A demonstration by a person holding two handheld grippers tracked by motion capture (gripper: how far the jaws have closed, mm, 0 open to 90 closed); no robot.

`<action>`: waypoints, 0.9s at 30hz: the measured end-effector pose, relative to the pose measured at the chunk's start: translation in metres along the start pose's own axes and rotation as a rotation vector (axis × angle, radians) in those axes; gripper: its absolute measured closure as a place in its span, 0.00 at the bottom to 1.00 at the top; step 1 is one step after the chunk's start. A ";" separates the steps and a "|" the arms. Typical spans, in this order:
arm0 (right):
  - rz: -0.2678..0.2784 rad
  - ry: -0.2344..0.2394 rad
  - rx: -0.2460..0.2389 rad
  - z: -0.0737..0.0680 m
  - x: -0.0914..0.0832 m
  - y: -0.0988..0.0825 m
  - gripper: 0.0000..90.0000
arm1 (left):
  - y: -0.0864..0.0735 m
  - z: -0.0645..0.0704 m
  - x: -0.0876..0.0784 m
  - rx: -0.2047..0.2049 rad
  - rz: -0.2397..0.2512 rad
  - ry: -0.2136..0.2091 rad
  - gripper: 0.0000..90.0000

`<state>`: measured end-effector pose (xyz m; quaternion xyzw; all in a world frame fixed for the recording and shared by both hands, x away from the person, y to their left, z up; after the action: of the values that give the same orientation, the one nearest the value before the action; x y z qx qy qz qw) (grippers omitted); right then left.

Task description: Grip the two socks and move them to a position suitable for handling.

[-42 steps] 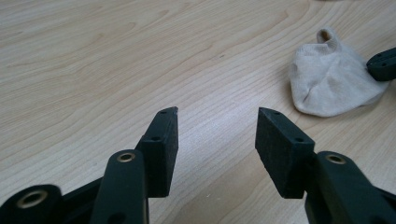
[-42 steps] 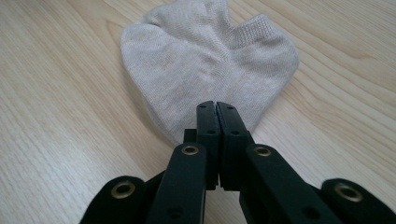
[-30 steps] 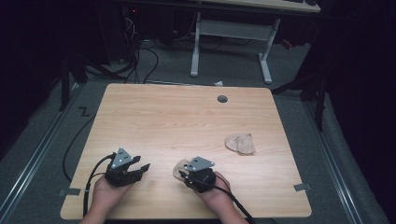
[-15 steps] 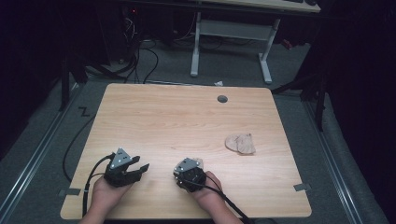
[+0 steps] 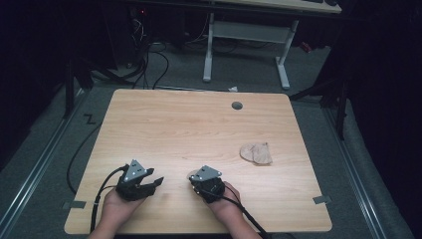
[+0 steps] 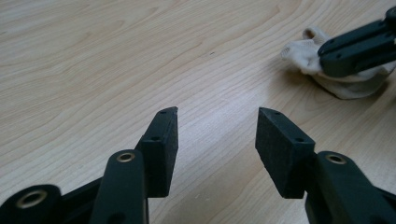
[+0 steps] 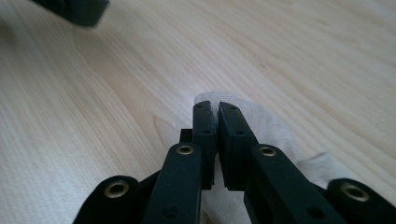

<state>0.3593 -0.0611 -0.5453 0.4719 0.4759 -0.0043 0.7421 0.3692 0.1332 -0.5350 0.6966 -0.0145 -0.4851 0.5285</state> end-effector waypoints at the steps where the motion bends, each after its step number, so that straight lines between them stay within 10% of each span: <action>1: 0.015 0.001 0.005 0.001 -0.004 0.001 0.96 | 0.000 0.001 0.001 0.005 0.003 0.000 0.55; 13: 0.122 0.001 0.059 0.008 -0.032 0.002 0.95 | 0.014 0.031 0.014 0.014 0.001 -0.046 0.66; 27: 0.144 -0.053 0.120 0.022 -0.051 -0.015 0.95 | 0.033 0.101 0.061 0.073 -0.023 -0.170 0.87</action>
<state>0.3398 -0.1072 -0.5175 0.5483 0.4200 0.0082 0.7231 0.3476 0.0128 -0.5481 0.6719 -0.0688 -0.5477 0.4939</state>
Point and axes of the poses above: each handheld gripper's, and its own axes: x roughly forward along the jaws, y roughly out of its top, z roughly to its right, the point moved 6 cm from there along x, roughly forward along the jaws, and after that the axes turned 4 degrees about -z, right-handed, at the moved point
